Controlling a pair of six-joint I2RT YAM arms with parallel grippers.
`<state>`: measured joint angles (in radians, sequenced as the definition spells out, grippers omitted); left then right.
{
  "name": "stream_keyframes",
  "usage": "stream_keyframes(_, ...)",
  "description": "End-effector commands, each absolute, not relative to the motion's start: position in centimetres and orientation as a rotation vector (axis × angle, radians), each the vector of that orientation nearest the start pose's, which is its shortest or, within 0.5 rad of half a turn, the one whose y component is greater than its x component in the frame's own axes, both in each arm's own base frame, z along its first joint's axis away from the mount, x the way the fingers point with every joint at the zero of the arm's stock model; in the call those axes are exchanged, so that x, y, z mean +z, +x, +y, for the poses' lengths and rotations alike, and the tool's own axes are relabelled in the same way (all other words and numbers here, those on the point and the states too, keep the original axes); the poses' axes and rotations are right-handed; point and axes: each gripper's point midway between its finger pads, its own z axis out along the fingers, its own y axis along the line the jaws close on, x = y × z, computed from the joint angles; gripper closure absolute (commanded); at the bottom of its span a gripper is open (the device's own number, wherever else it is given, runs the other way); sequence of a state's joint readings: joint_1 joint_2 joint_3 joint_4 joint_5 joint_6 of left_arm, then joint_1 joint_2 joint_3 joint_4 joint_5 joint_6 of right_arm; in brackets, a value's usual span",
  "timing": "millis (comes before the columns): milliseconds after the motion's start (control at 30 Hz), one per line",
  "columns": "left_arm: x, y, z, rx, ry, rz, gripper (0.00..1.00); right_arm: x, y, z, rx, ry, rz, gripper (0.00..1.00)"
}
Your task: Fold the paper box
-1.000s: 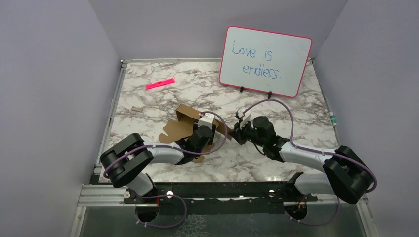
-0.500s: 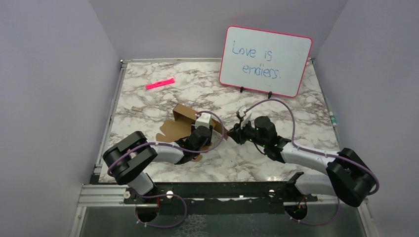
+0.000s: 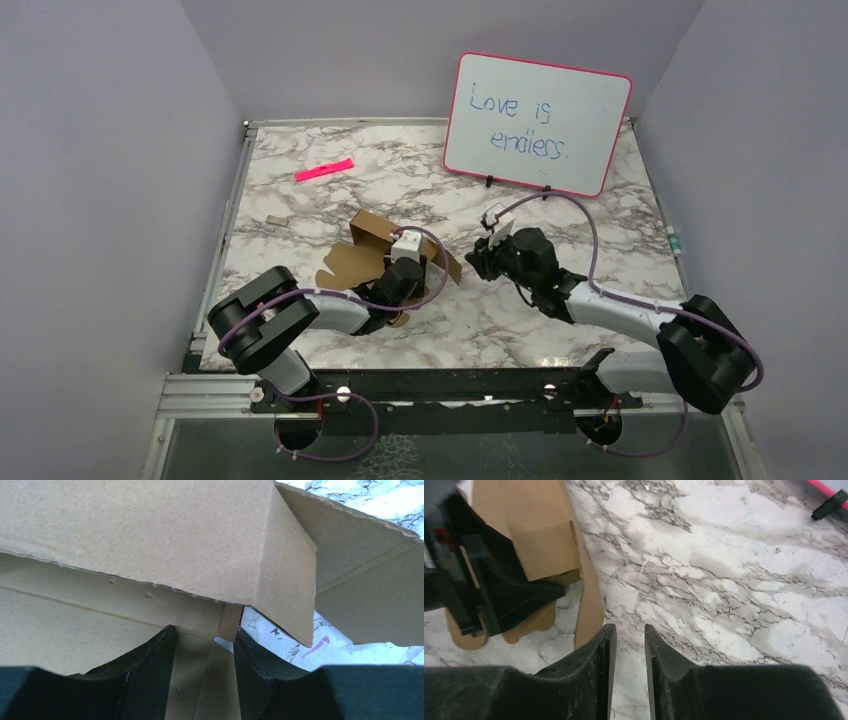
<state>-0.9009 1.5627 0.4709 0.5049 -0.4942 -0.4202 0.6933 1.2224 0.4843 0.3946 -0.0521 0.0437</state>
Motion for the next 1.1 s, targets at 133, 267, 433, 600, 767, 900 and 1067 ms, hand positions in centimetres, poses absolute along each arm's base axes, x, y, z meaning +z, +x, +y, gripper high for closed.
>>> stream_keyframes(133, 1.9, 27.2, -23.7, -0.369, 0.157, 2.117, 0.57, 9.5, 29.6, 27.1, 0.576, -0.716, 1.88, 0.68)
stream_keyframes(267, 1.4, 26.9, -23.6, -0.404, 0.132, 2.139, 0.6, 8.6, 29.7, 29.3, 0.671, -0.78, 1.873, 0.68)
stream_keyframes(433, 1.2, 26.6, -23.5, -0.439, 0.116, 2.151, 0.63, 7.4, 29.2, 31.5, 0.786, -0.861, 1.853, 0.68)
stream_keyframes(600, 0.7, 26.5, -23.7, -0.454, 0.115, 2.168, 0.63, 7.4, 28.2, 33.3, 0.918, -0.907, 1.802, 0.68)
stream_keyframes(767, 0.5, 26.4, -24.1, -0.477, 0.129, 2.177, 0.63, 7.7, 28.1, 34.2, 0.99, -0.887, 1.775, 0.67)
stream_keyframes(900, 1.3, 26.3, -24.6, -0.51, 0.142, 2.165, 0.62, 7.8, 28.4, 34.6, 1.009, -0.852, 1.775, 0.65)
stream_keyframes(1067, 2.7, 26.2, -24.8, -0.549, 0.142, 2.133, 0.61, 6.5, 28.4, 34.9, 1.031, -0.848, 1.797, 0.61)
